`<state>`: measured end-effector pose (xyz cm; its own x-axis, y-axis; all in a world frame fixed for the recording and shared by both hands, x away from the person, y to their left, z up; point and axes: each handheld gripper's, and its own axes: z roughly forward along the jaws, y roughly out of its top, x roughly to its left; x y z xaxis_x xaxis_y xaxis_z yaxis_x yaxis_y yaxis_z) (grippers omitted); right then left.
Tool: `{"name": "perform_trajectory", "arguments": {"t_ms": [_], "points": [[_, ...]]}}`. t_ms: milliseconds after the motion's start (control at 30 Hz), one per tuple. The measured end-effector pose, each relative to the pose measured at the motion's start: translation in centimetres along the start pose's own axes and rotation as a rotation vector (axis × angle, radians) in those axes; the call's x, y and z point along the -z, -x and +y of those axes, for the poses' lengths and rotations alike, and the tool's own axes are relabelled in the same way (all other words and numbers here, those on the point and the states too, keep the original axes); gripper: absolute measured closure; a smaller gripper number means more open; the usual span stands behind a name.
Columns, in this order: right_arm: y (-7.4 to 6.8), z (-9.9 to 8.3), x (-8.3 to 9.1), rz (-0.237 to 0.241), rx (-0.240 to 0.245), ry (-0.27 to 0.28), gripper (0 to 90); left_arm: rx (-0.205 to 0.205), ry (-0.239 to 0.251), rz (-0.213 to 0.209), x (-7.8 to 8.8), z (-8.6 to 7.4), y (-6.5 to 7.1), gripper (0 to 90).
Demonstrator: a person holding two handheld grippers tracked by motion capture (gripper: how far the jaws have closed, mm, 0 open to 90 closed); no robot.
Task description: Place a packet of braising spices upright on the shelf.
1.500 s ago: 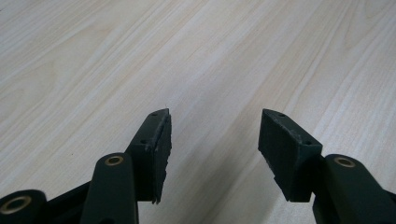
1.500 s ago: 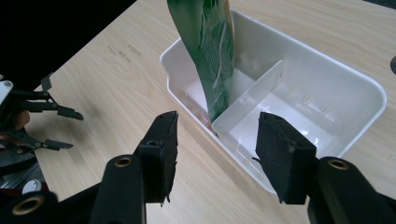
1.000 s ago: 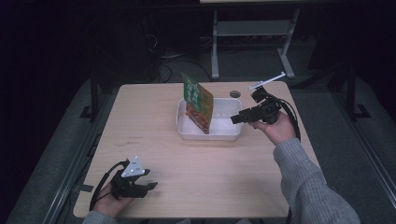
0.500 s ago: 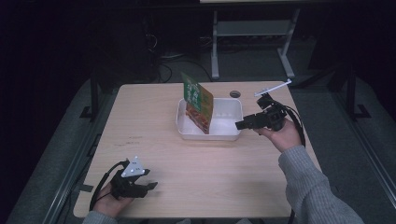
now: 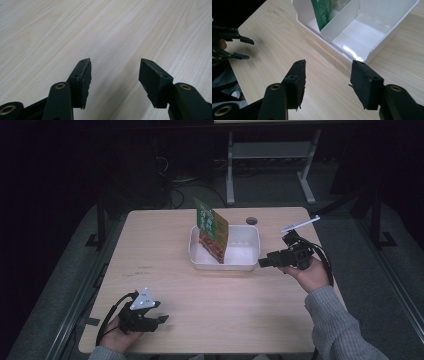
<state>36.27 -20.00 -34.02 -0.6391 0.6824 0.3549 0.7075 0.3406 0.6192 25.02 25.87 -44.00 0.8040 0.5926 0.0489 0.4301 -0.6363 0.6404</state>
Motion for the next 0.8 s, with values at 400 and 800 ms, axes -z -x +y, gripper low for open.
{"name": "perform_trajectory", "arguments": {"t_ms": [400, 800], "points": [[0.2, -2.4, -0.1, 0.009, -0.009, -0.004, 44.9, 0.002, 0.001, 0.001, 0.0, 0.0, 0.0, 42.3], [0.3, -4.7, -0.4, 0.017, -0.018, -0.009, 44.7, 0.0, 0.0, 0.003, 0.0, 0.0, 0.0, 42.0]]}}
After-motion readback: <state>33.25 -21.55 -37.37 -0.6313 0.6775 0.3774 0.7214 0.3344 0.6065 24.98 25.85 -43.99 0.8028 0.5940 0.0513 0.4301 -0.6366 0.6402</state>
